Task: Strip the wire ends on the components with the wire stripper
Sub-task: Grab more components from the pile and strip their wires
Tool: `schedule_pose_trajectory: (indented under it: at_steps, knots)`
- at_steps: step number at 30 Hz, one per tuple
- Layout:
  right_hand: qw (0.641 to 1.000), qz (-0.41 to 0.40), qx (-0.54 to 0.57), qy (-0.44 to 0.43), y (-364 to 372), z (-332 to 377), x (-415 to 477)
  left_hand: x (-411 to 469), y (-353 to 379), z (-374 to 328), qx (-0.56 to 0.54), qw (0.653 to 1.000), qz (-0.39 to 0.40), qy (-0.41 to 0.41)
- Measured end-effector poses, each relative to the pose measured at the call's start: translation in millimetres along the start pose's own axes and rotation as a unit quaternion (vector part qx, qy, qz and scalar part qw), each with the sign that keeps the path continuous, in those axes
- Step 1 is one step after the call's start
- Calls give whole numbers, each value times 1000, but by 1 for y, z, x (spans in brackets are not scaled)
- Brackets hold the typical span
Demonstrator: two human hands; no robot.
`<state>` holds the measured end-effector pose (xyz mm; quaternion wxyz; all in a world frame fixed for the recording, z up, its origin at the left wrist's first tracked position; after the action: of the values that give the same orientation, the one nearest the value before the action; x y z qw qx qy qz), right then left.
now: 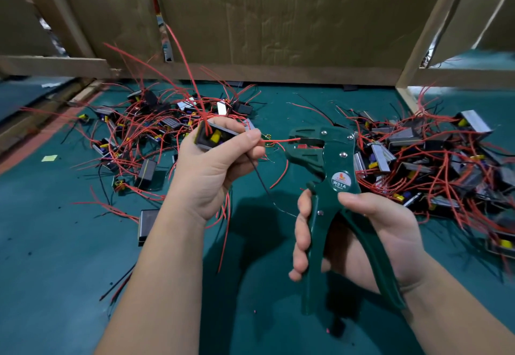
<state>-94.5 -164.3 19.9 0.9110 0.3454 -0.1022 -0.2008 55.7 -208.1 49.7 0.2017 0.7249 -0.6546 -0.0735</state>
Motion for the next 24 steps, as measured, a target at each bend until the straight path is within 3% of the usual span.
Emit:
schedule_pose_trajectory:
  at_steps: [15, 24]
  knots:
    - [995, -70, -66, 3, -13, -1, -2, 0, -6, -7, 124, 990, -4, 63]
    - [990, -99, -97, 11, -16, -2, -4, 2, -10, -7, 143, 987, -3, 74]
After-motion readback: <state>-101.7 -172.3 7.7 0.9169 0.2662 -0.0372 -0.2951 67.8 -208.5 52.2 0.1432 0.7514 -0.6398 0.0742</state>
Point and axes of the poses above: each hand's wrist, its own x-axis towards the middle knuckle, its own y-axis out of the palm, z = x × y, the point moved 8 cm from there along x, towards the middle knuckle, and after that the axes turned 9 degrees about z, right-handed, at the moved point
